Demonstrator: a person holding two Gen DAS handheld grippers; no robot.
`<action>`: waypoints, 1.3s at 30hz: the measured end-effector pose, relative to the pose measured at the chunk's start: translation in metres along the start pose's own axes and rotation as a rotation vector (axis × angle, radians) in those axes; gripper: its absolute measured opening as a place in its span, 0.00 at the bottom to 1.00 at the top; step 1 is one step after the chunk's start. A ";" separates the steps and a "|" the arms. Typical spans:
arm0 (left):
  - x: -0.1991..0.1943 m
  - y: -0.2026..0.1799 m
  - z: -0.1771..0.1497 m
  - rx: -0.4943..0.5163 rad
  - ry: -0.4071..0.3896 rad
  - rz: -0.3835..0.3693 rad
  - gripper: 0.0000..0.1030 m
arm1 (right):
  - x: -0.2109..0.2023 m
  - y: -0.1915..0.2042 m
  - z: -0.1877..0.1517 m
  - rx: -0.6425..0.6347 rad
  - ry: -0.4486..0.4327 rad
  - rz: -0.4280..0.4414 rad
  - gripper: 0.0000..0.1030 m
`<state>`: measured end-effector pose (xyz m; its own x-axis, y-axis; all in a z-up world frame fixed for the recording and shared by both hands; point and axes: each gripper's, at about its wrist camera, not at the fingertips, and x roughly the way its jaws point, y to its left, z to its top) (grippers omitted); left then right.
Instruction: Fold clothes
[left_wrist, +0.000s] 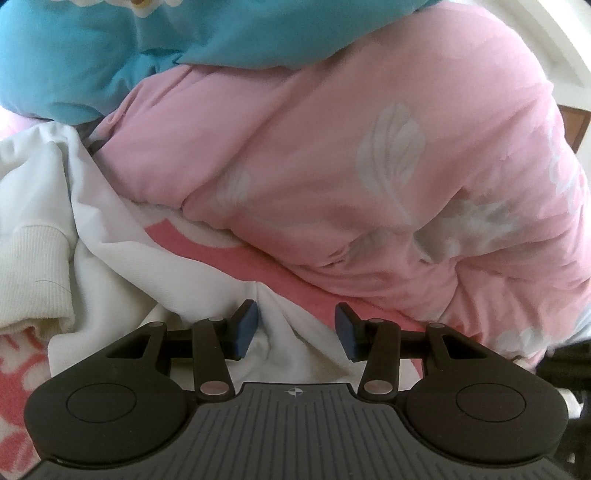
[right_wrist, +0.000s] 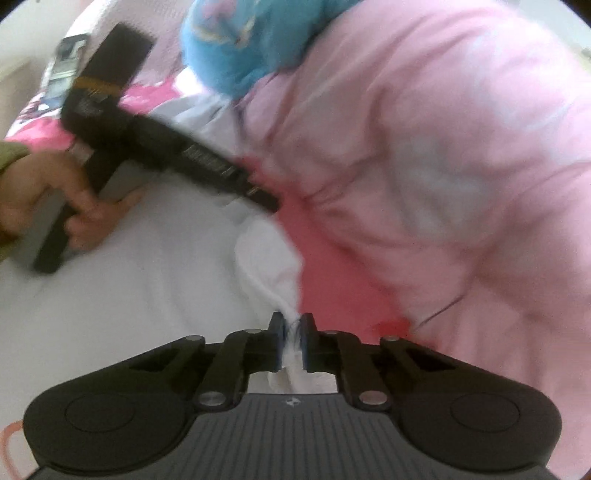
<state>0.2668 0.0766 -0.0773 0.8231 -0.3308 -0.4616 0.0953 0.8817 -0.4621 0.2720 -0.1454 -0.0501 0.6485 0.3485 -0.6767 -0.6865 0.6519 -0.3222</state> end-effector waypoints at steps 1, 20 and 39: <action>-0.001 0.000 0.000 -0.002 -0.009 -0.003 0.45 | 0.001 -0.004 0.002 0.007 -0.009 -0.039 0.07; 0.006 -0.008 -0.005 0.048 0.028 0.018 0.50 | 0.104 -0.056 0.004 0.061 0.031 -0.245 0.08; 0.002 -0.018 -0.003 0.066 -0.007 -0.060 0.51 | -0.147 -0.105 -0.084 0.686 -0.133 -0.319 0.30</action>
<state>0.2653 0.0588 -0.0720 0.8186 -0.3817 -0.4292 0.1813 0.8808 -0.4375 0.2208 -0.3217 0.0277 0.8449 0.1230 -0.5206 -0.1295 0.9913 0.0241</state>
